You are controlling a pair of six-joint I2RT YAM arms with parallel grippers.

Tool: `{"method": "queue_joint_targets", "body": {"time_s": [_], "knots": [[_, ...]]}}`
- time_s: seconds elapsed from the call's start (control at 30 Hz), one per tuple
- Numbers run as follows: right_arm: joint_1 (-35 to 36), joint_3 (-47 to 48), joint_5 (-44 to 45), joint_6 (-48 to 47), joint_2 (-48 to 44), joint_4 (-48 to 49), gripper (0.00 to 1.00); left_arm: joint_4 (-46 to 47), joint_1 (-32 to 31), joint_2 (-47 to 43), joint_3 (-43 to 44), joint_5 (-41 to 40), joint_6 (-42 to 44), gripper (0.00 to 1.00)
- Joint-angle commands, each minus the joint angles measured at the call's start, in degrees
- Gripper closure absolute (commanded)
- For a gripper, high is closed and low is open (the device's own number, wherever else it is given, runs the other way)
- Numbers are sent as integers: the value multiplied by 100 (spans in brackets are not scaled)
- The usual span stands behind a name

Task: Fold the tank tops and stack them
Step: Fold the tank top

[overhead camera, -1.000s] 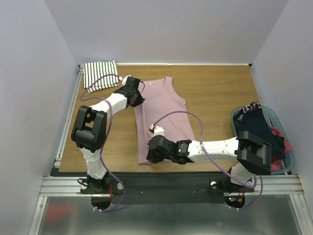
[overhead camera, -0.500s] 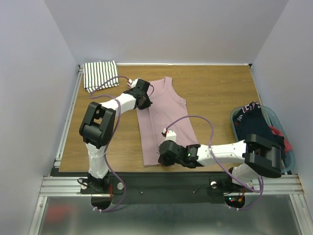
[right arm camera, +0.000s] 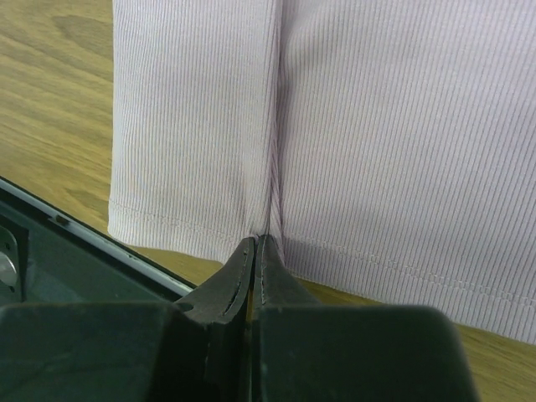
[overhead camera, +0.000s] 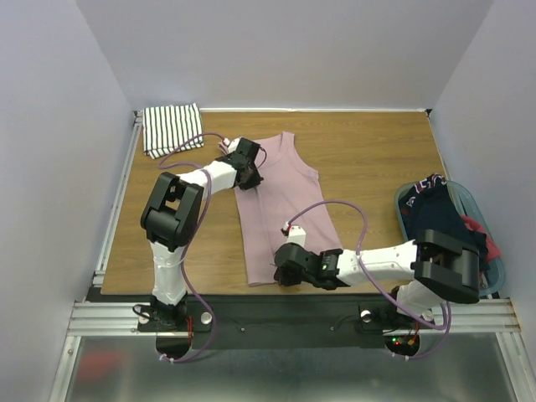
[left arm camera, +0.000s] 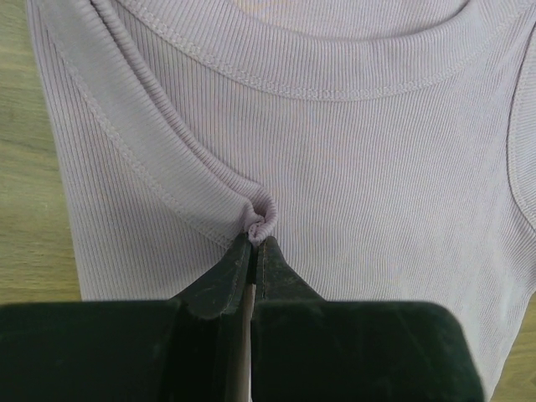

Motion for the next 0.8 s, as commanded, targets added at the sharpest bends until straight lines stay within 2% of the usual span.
{"method": "queue_joint_targets", "body": {"time_s": [0.0, 0.23, 0.4, 0.6, 0.73, 0.77], "knots": [[-5, 131, 35, 95, 314, 93, 98, 12, -26, 195, 243, -182, 58, 100], [-4, 684, -554, -81, 1114, 366, 98, -260, -26, 564, 489, -436, 190, 100], [-5, 1422, -1090, -213, 1764, 699, 99, -682, -9, 837, 893, -823, 462, 100], [4, 1398, -1056, 41, 1775, 779, 99, -814, 0, 978, 1087, -921, 665, 100], [-5, 1012, -950, 226, 1345, 989, 83, -762, -9, 1021, 1052, -877, 674, 100], [-5, 924, -950, 253, 1274, 1112, 81, -761, -9, 1030, 1052, -868, 674, 100]]}}
